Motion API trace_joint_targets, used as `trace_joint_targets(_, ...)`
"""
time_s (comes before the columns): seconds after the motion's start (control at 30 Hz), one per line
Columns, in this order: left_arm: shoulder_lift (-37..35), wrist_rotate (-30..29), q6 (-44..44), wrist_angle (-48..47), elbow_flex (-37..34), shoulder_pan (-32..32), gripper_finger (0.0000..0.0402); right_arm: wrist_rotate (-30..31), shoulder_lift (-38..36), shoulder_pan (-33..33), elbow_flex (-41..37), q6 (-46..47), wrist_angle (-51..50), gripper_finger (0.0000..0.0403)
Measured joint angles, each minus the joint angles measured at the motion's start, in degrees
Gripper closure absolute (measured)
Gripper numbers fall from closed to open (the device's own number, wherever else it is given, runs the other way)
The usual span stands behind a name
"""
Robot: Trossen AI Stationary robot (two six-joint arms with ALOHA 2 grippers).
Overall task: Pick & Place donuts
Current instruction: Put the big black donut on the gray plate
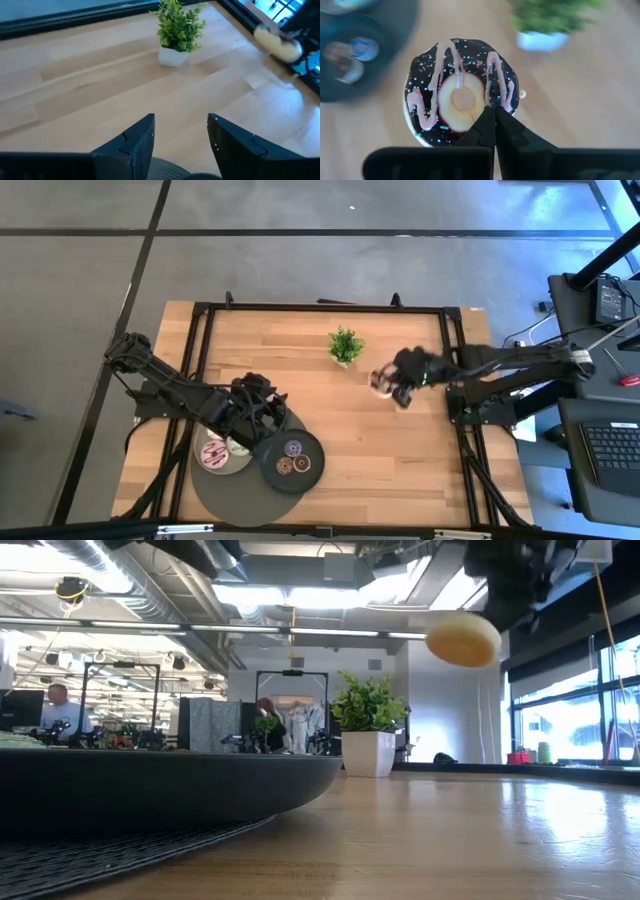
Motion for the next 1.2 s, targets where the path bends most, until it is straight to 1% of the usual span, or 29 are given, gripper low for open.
trace_joint_targets(0.1,0.00,0.40,0.86,1.61,-0.02,0.71,0.0224,3.42,3.73,6.47,0.00,2.98,7.26,0.0399)
trace_joint_targets(0.23,0.00,0.44,4.75,4.74,0.00,1.10,0.0227,4.22,10.15,10.12,0.15,3.99,16.91,0.0399)
trace_joint_targets(0.53,0.00,0.00,11.32,11.24,0.00,1.29,0.0225,3.24,25.91,12.90,4.11,-4.82,15.25,0.0399)
trace_joint_targets(0.7,0.00,0.85,13.93,12.26,0.00,1.29,0.0224,3.21,33.24,13.53,4.96,-4.93,17.02,0.0396)
trace_joint_targets(0.83,0.04,0.86,13.98,12.28,0.00,1.29,0.0222,3.22,36.68,13.51,5.03,-4.87,20.61,0.0391)
trace_joint_targets(0.97,0.04,0.81,14.96,12.27,0.00,1.29,0.0219,3.20,38.86,13.47,5.03,-4.82,20.76,0.0389)
trace_joint_targets(1.2,0.04,0.79,15.03,12.25,0.00,1.29,0.0219,1.68,39.44,13.45,5.03,-4.15,20.90,0.0387)
